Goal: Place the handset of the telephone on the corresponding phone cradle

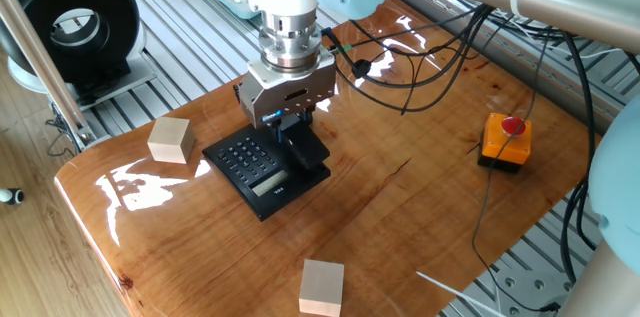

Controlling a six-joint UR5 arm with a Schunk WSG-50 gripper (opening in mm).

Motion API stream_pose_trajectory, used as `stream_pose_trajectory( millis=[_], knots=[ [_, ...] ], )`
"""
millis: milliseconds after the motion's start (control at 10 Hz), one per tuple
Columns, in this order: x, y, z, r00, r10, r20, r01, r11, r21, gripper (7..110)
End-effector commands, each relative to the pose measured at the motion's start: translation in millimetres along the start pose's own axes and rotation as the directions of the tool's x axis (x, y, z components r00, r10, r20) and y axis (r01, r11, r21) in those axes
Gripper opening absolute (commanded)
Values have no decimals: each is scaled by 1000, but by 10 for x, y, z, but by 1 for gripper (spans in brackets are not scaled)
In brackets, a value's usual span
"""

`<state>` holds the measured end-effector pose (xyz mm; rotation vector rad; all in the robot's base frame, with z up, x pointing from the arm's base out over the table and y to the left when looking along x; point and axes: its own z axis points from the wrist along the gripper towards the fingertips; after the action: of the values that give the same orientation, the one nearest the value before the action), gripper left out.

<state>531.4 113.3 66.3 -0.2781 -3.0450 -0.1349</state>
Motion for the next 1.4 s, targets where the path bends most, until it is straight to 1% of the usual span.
stream_pose_trajectory(
  millis=[0,200,400,500,600,1300],
  knots=[
    [-53,50,-30,999,39,12,-39,999,-33,7],
    [-31,52,24,999,33,-2,-33,999,-27,7],
    [7,23,45,1000,-5,-10,5,1000,-4,7],
    [37,81,62,1000,-23,-13,23,1000,-14,7],
    [49,81,76,999,-29,-16,28,1000,-9,7],
    [-3,24,79,999,-35,-6,35,999,3,7]
  ],
)
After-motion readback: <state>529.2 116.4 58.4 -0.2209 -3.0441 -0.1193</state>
